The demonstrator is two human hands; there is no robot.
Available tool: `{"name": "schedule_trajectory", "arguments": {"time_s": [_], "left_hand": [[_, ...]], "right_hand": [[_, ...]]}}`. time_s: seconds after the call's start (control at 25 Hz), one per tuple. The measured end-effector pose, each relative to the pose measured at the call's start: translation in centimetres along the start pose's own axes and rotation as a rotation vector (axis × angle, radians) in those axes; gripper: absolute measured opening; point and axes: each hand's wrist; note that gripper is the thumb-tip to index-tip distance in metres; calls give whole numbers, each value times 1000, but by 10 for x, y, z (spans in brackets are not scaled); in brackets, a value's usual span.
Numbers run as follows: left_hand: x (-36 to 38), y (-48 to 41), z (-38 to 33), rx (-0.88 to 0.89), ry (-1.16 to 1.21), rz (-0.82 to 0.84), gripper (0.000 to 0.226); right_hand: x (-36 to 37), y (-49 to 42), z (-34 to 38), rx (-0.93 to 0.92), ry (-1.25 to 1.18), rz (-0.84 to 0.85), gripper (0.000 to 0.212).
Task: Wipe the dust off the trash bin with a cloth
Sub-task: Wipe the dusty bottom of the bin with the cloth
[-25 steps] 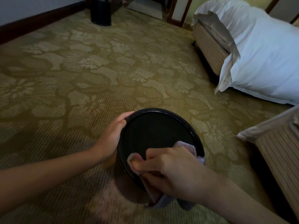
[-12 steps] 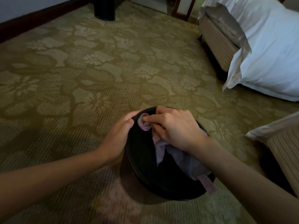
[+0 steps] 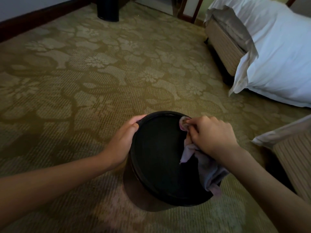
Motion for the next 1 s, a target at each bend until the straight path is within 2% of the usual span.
{"name": "schedule_trajectory", "arguments": {"time_s": [0.24,0.36,0.44,0.52,0.64,0.76,0.88,1.0], "left_hand": [[1,3,-4,3,2,5,39],[1,4,-5,-7,-17,11,40],[1,4,-6,-18,-28,6,40],[1,4,-6,-20,-30,-5,40],[2,6,-8,-27,-43,-9,41],[2,5,-8,-32,-31,-18,41],[3,3,-6,-47,22,-11,40],[2,-1,-3,-43,77,-9,34]], "right_hand": [[-3,43,-30,111,-19,123,36],[-13,70,-35,109,-103,186,41],[-15,87,-36,91,-107,201,35],[-17,103,-35,59,-208,250,30],[-24,121,-28,-46,-466,307,40],[-23,130,-4,-211,-445,267,42],[-15,114,33,-452,-271,97,30],[-2,75,61,-462,-195,-77,21]]}}
Point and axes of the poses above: each hand's wrist, its own y-axis away from the middle knuckle, its own x-axis out of the palm, z = x × y, and after that the axes turned 2 degrees about z, right-handed
